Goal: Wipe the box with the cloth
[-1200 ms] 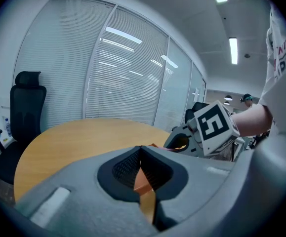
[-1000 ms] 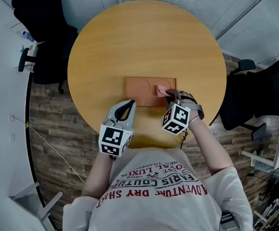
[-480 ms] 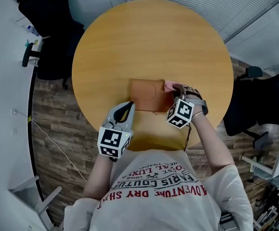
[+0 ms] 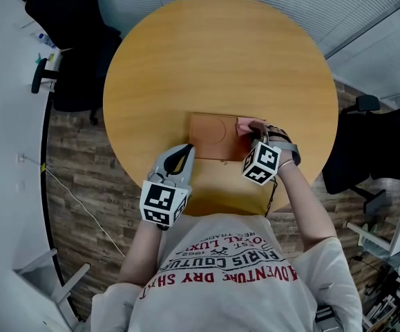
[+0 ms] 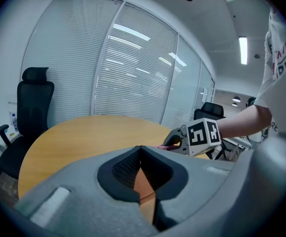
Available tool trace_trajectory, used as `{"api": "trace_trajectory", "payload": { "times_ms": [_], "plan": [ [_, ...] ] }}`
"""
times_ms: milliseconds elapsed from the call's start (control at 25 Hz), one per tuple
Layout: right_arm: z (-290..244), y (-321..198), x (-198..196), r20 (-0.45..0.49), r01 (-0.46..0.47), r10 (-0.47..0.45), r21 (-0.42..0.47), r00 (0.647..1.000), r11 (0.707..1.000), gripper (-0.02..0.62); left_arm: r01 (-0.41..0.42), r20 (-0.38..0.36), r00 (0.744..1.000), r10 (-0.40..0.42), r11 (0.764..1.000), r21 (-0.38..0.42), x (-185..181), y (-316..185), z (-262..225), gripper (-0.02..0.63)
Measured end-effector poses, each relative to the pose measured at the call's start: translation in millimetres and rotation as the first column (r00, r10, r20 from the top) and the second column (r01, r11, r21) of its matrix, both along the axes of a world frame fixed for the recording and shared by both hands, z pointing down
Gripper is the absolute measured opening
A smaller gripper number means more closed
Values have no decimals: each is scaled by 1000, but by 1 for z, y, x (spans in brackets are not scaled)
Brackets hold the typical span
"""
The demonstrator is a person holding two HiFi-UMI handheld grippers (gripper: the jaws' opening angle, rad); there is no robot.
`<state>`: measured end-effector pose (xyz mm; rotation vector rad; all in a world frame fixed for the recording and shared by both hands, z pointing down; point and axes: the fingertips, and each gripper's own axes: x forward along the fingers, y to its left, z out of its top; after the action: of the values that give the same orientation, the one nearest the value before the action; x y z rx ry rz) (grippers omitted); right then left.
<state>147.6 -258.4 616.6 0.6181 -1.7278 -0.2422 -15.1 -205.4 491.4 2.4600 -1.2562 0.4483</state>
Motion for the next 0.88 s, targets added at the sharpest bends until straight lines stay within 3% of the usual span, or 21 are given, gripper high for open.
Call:
{"api": "trace_trajectory", "payload": {
  "times_ms": [600,880],
  "plan": [
    [0,36,-3,32,-21,24,-116,999,993,31,-53,-33,998,54,998,42,12,8,-13,9],
    [-1,56,-4,30,-25,29,-116,999,993,31,-65,-28,997,67,997,50,13,20,-15,9]
  ]
}}
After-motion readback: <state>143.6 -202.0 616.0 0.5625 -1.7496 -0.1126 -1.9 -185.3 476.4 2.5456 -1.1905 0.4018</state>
